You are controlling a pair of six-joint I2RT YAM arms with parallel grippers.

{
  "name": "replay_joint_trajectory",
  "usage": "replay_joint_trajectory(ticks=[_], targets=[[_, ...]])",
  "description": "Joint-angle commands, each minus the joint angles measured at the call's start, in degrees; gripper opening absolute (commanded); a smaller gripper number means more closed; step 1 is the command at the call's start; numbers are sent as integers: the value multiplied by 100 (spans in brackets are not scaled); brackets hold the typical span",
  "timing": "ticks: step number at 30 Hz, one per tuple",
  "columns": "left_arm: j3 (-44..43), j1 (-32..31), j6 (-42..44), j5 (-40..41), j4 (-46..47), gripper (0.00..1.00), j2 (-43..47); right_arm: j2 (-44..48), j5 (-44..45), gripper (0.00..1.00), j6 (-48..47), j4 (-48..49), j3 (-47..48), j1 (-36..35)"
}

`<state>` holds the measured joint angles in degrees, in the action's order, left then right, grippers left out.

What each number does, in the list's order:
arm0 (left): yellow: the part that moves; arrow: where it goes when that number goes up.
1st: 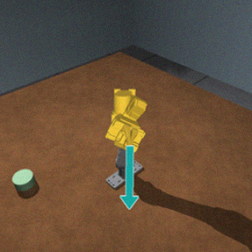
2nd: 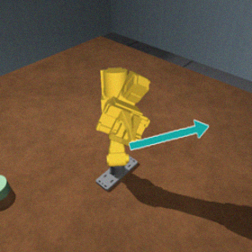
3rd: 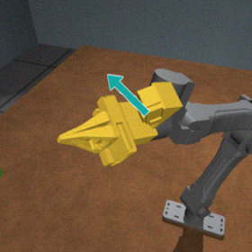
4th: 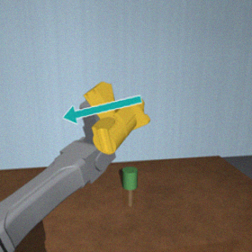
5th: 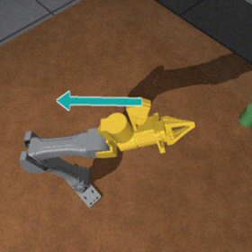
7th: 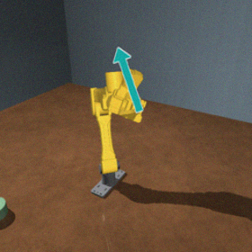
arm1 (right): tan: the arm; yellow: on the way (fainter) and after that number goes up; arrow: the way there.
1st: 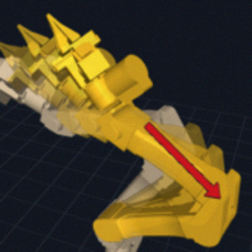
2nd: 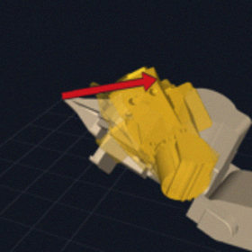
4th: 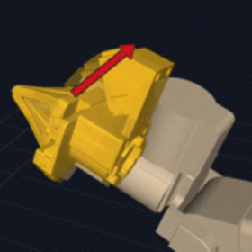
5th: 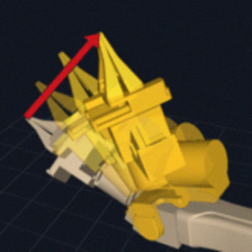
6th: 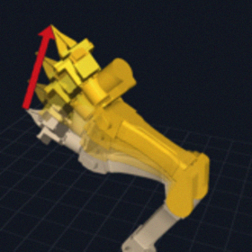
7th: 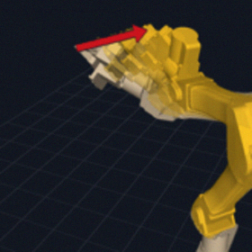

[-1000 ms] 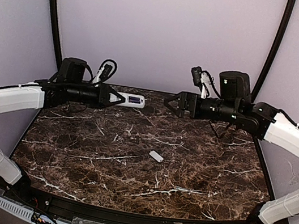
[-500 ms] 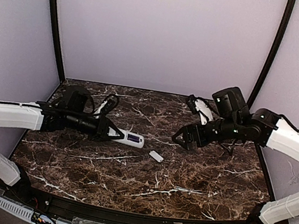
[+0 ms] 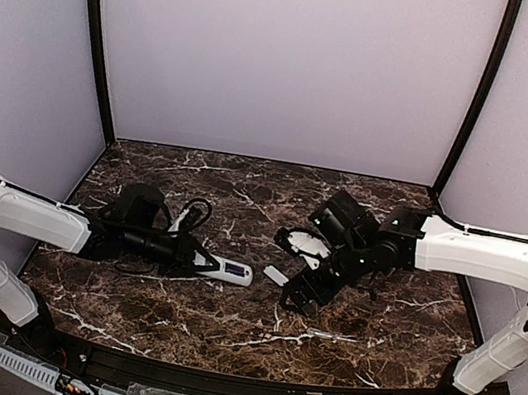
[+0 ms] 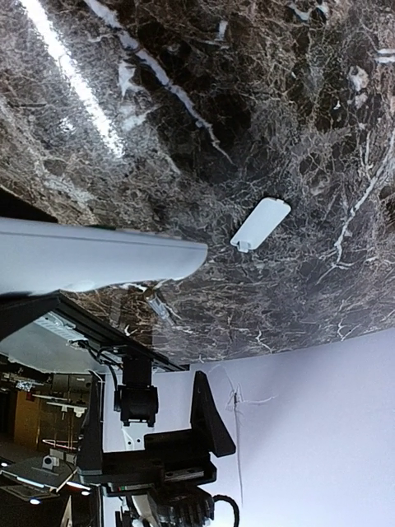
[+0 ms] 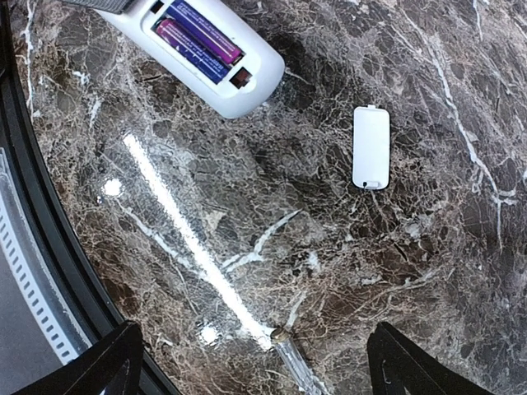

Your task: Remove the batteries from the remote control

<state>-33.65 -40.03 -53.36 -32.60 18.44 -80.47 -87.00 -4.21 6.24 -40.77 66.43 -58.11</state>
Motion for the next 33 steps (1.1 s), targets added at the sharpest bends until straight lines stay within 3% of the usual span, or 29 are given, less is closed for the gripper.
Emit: replay_joint_trajectory(ticks=[1,7,16,20,26,33], targets=[[156,-30,-227,32,846,0,-314,-183,291,94,-197,-118,85,-46],[234,-29,-474,-211,1578,0,-939,-449,398,93,-280,-396,103,-47],[42,-31,-357,-751,1585,3,-1734,-647,366,93,-344,-502,28,-49],[65,-30,-384,-890,1722,12,-1896,-726,290,92,-375,-544,6,-50],[22,-26,-80,-755,1182,36,-1820,-859,372,92,-398,-729,44,-50],[-106,-31,338,-441,302,44,-1571,-871,350,91,-338,-827,-1,-48]])
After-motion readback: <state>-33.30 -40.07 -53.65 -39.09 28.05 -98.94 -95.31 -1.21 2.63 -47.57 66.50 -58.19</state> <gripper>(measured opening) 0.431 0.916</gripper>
